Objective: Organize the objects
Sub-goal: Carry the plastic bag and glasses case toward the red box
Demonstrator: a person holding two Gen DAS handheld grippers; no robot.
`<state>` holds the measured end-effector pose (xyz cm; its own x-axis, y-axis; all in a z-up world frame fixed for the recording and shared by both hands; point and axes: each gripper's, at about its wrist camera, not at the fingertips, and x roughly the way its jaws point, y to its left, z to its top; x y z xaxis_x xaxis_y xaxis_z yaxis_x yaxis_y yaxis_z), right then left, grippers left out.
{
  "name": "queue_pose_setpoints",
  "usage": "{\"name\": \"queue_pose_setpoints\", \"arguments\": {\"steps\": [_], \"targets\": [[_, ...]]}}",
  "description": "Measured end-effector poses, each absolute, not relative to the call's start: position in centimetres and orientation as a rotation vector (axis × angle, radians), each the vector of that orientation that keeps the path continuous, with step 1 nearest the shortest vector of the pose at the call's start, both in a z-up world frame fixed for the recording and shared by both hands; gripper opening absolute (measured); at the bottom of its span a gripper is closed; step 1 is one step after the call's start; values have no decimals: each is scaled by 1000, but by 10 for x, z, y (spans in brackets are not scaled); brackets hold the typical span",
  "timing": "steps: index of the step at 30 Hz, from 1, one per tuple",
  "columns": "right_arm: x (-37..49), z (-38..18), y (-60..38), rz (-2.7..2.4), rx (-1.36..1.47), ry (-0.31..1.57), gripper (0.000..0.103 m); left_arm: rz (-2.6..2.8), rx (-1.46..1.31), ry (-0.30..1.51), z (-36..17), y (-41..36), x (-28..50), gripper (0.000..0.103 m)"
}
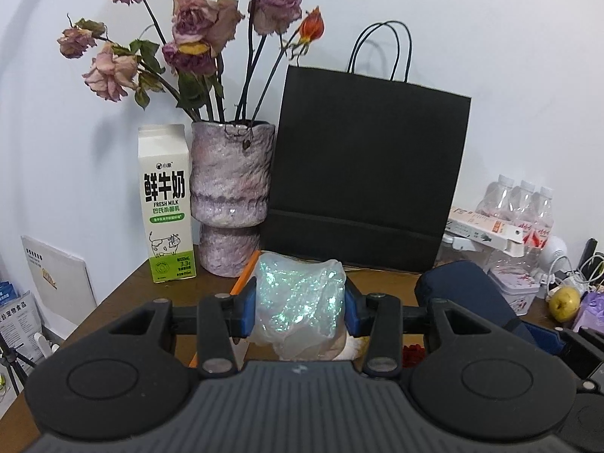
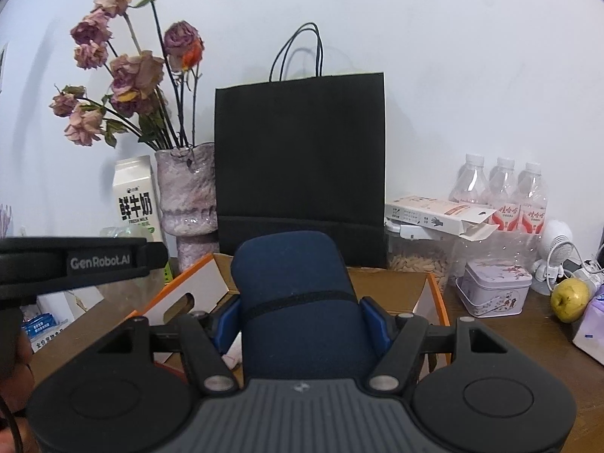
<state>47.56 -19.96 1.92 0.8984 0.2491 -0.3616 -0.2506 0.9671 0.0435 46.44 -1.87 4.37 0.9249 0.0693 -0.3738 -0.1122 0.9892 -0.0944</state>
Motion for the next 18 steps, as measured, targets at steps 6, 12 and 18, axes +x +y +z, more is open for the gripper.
{"name": "queue_pose_setpoints", "arguments": {"steps": [6,12,18], "targets": [[495,14,-200,253,-8,394,65,104,-102,402,35,-19,482,44],[514,7,-202,242,-10,419,65,118,-84,427,27,-20,497,44],[528,-2,-205,231,-10,440,65,125,-60,453,14,-23,512,44]]}}
